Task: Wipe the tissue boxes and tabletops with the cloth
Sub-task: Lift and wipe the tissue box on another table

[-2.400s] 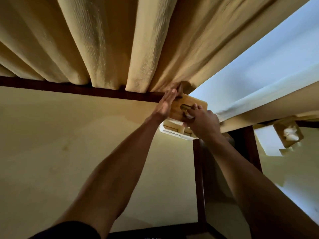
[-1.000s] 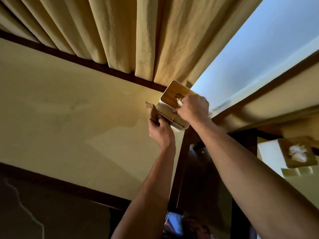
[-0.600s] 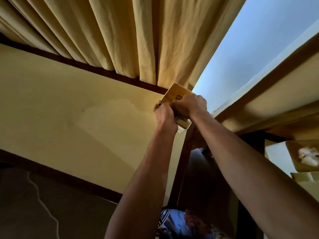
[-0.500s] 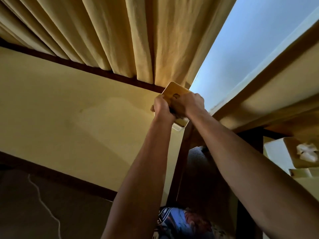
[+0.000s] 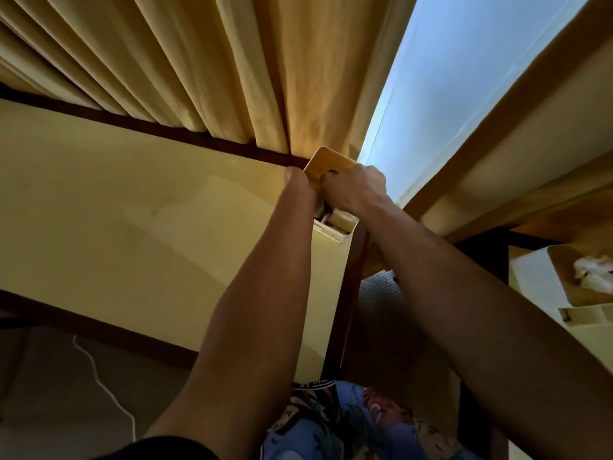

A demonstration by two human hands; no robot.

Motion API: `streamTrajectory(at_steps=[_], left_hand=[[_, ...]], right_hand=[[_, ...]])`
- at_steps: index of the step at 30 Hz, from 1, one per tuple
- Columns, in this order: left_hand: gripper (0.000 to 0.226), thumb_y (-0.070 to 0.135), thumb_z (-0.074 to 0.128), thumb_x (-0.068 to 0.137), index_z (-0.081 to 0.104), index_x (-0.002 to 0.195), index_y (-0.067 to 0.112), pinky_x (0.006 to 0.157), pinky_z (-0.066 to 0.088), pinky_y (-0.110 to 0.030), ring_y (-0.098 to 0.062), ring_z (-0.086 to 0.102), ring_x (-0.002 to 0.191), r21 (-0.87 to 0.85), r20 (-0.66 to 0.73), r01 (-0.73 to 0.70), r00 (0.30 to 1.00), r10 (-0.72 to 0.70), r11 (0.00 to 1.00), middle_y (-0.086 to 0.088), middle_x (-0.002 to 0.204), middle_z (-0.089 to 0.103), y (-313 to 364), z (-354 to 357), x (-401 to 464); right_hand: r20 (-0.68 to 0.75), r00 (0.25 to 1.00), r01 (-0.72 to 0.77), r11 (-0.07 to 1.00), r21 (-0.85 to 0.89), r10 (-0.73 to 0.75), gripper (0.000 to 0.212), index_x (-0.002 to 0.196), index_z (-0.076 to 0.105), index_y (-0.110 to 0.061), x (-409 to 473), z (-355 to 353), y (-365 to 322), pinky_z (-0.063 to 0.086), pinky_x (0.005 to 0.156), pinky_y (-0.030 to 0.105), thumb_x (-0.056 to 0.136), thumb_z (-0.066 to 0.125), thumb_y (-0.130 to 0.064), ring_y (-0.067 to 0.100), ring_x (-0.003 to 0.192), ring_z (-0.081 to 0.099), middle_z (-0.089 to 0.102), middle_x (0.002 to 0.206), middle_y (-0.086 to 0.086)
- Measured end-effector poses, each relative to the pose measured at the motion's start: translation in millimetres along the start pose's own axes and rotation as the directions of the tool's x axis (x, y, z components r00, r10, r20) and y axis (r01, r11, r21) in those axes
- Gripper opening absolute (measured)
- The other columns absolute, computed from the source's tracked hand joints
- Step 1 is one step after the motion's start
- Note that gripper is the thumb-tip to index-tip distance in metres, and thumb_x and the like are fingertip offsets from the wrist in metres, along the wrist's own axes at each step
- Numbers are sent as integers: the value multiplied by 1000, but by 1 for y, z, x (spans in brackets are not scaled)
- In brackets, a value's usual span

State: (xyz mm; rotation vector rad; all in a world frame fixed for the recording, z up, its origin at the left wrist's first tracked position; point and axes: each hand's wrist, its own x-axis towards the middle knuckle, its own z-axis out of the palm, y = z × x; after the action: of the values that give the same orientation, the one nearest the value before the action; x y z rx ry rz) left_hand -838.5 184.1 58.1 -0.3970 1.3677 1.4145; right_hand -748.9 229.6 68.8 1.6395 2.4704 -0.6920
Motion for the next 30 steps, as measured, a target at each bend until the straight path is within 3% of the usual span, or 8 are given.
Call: streamTrajectory(at_steps=[3,6,9,15,18,22,26,30], left_hand=[[57,52,38,98,58,137,15,105,44,-56,-47,56,125,38,2,81,997,-82,996,-21,137,62,6,-1,1],[48,48,48,92,67,122,15,108,43,-57,-44,60,116,34,-51,64,997,-62,997,-21,122,68,15,0,-10],[53,51,40,97,64,124,12,108,42,-56,-43,56,120,-41,-39,69,997,-70,997,-23,126,63,15,5,-10],[66,57,29,103,50,143,9,114,32,-59,-48,44,138,-86,-69,150,985,-156,985,-24,145,52,10,4,5],[51,46,37,101,61,129,11,108,42,-55,-44,58,122,-46,-63,104,992,-106,994,-22,131,65,10,5,4],[38,25,57,93,63,126,6,98,52,-52,-40,63,113,-50,-4,63,998,-63,997,-22,124,68,9,0,-10],[41,27,63,95,60,132,9,66,58,-45,-37,67,103,-45,18,18,1000,-18,999,-19,121,69,-2,-4,-9],[34,25,69,95,65,123,6,86,61,-53,-37,69,96,15,-72,-14,997,15,1000,-20,115,71,-17,-11,7]], right_hand=[[8,1000,3,1000,-31,-2,40,70,50,-21,-2,-4,1,41,69,34,103,38,-41,18,70,52,47,73,0],[44,999,22,996,-92,-18,39,74,50,-21,-1,-9,-2,51,84,39,108,37,-36,24,82,56,46,73,1],[49,998,39,985,-168,-31,43,74,54,-23,7,-6,-3,41,75,38,105,31,-43,20,68,49,49,74,2],[3,1000,11,989,-148,-10,44,65,55,-22,9,3,-3,43,72,38,95,31,-43,24,75,57,55,76,3],[19,1000,2,989,-147,1,48,67,56,-21,8,2,-3,40,71,38,96,27,-46,26,78,56,53,74,5],[82,997,0,983,-184,15,48,100,68,-21,12,-1,-3,39,61,34,95,27,-48,23,71,53,55,80,4],[87,996,8,982,-189,8,33,90,59,-20,10,-10,-7,56,90,41,105,35,-38,30,92,61,54,79,4],[48,996,82,967,-240,-72,26,107,64,-27,6,-8,-11,58,79,42,104,39,-31,30,86,63,62,85,-2]])
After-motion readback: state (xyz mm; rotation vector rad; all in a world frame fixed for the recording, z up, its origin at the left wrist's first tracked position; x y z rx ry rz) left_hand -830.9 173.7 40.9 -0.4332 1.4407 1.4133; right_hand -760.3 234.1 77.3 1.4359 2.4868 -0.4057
